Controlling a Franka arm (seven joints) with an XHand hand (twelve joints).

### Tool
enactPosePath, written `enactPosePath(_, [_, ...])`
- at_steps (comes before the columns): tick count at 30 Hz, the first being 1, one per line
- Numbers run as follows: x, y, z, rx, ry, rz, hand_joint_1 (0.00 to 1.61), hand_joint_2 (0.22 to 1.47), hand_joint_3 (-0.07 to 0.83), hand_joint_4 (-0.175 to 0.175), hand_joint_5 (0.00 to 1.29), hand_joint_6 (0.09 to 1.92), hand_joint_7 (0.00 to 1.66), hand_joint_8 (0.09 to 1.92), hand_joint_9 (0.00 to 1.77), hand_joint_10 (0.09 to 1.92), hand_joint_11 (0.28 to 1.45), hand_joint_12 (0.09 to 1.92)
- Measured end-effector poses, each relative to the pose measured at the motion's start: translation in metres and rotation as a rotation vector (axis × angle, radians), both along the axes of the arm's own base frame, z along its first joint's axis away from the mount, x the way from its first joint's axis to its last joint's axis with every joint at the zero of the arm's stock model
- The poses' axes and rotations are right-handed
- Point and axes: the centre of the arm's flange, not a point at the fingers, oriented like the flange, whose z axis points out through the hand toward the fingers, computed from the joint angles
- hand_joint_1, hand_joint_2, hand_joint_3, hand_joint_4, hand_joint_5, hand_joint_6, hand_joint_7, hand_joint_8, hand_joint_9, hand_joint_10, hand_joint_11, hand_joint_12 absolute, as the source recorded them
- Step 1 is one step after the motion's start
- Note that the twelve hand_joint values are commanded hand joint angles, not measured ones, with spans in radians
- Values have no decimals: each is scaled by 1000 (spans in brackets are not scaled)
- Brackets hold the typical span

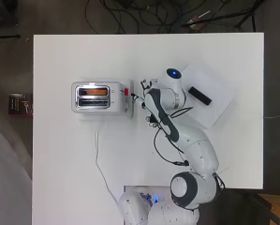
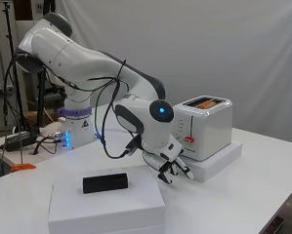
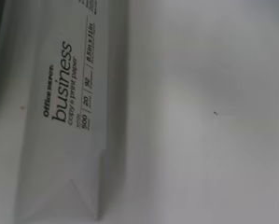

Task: Teleoperate dual arm-hand system to toast a bread

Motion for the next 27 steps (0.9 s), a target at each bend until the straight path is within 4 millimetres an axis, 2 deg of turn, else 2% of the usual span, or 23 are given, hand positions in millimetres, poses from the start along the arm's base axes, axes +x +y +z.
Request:
enactPosePath(2, [5,3,9,4,-13,-6,52,1176,4,-139,268,87,869,1919,1119,1920,647,1716])
enactPosePath(4, [9,6,25,3,-39,-13,13,1189,2,-120,278,87,795,1694,984,1770,559,1406])
enactPosePath(5, [10,10,35,0,-52,-11,6,1192,1,-105,332,87,797,1550,959,1654,548,1239])
enactPosePath(6, [11,16,47,-3,-67,-6,2,1197,1,-88,401,87,836,1467,980,1587,553,1151])
enactPosePath(7, [13,22,62,-7,-85,-1,0,1201,1,-78,454,87,894,1474,1048,1606,589,1273])
enactPosePath(8, [16,28,80,-14,-107,8,0,1200,0,-78,476,87,958,1556,1136,1672,657,1474])
enactPosePath(9, [18,32,96,-25,-127,17,0,1193,-1,-84,453,87,902,1478,1080,1634,619,1398])
enactPosePath(11, [20,32,133,-52,-186,22,0,1158,-3,-73,377,87,688,618,811,717,473,594])
enactPosePath(12, [18,33,153,-62,-217,27,0,1153,-2,-66,370,87,638,333,721,392,450,326])
enactPosePath(13, [15,35,172,-66,-245,35,0,1146,-3,-60,379,87,613,173,671,206,440,173])
enactPosePath(14, [9,37,192,-67,-274,46,0,1136,-3,-56,391,87,599,87,649,104,436,88])
enactPosePath(18, [-21,52,295,-83,-432,95,0,1110,-6,-57,412,87,537,87,584,87,395,87])
enactPosePath(20, [-45,64,341,-125,-510,121,0,1101,-8,-59,416,87,519,87,563,87,384,87])
enactPosePath(22, [-71,70,375,-171,-567,128,0,1092,-10,-59,432,87,512,87,557,87,378,87])
enactPosePath(24, [-91,66,396,-215,-597,114,0,1083,-12,-52,462,87,507,87,557,87,374,87])
enactPosePath(27, [-101,60,402,-279,-590,98,0,1045,-19,-51,287,87,377,87,476,87,358,87])
